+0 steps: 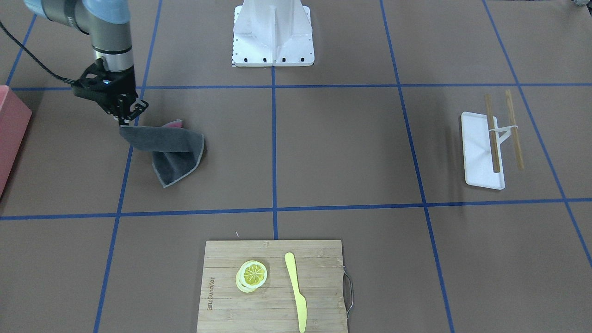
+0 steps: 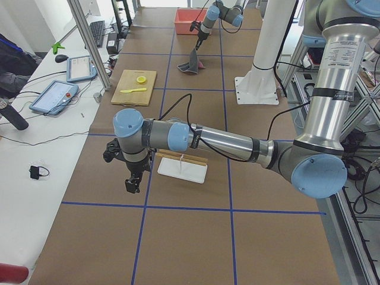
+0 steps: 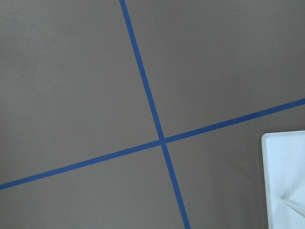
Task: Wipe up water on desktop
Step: 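Wipe the cloth back and forth on the table with the right gripper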
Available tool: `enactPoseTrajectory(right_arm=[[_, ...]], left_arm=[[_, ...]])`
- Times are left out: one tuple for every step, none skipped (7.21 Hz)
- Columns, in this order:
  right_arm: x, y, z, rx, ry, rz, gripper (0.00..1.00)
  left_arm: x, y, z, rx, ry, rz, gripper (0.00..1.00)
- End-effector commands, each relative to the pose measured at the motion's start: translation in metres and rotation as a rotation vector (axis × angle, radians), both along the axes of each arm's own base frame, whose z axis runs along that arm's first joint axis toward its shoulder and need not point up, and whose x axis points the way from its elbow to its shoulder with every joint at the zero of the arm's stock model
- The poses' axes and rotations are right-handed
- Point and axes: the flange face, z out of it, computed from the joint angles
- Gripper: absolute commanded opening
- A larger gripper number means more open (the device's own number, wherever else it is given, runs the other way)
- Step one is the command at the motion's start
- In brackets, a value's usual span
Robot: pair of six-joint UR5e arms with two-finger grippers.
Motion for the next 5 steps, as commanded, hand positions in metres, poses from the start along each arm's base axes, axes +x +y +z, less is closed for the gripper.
enactPoseTrajectory(right_arm=[[0.055,0.013,0.055,-0.023,0.143,-0.056,0.00],[0.038,0.008,0.035,-0.007,0.096,-0.049,0.00],[-0.006,-0.016,-0.002,0.021,0.011,-0.022,0.00],[-0.067,-0.037,-0.039,0.021,-0.070,0.014,0.00],[-0.125,-0.049,-0.082,0.010,-0.135,0.040,0.00]], left_arm=[[0.000,0.000,0.001,-0.002,0.000,0.001,0.98],[0.000,0.001,0.001,-0.002,0.000,-0.001,0.98],[0.000,0.000,0.001,-0.002,0.000,0.001,0.98],[0.000,0.000,0.002,-0.004,0.000,0.001,0.98],[0.000,0.000,0.002,-0.004,0.000,0.001,0.98]])
